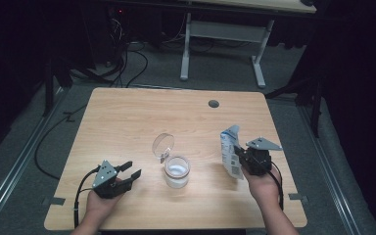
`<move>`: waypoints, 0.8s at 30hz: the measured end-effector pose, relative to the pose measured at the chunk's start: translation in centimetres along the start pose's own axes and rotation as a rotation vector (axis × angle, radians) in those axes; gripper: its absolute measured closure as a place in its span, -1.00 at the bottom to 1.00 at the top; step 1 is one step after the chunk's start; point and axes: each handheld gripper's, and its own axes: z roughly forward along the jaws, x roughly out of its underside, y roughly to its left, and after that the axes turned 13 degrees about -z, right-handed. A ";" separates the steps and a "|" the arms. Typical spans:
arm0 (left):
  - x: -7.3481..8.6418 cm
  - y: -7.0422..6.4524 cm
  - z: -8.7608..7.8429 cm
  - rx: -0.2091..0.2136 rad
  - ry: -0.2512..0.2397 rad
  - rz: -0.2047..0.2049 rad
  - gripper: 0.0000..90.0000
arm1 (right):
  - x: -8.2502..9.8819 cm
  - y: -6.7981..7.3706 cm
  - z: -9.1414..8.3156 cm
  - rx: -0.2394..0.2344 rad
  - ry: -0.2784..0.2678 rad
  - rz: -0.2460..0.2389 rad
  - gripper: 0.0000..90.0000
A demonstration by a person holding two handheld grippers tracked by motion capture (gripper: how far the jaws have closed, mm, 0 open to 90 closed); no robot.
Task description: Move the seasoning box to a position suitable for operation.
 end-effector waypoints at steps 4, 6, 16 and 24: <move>0.1 0.1 -0.1 -0.003 -0.009 -0.006 0.11 | 0.8 0.0 -0.1 0.002 -0.060 0.026 1.00; 0.1 0.2 -0.1 -0.003 -0.016 -0.016 0.11 | 1.2 0.0 -0.2 0.007 -0.093 0.033 1.00; 0.2 0.5 -0.2 -0.040 -0.023 -0.027 0.10 | 3.0 0.5 -0.1 0.021 -0.225 0.062 1.00; 0.3 0.4 -0.2 -0.073 -0.023 -0.024 0.09 | 4.0 0.8 0.5 0.037 -0.289 0.070 1.00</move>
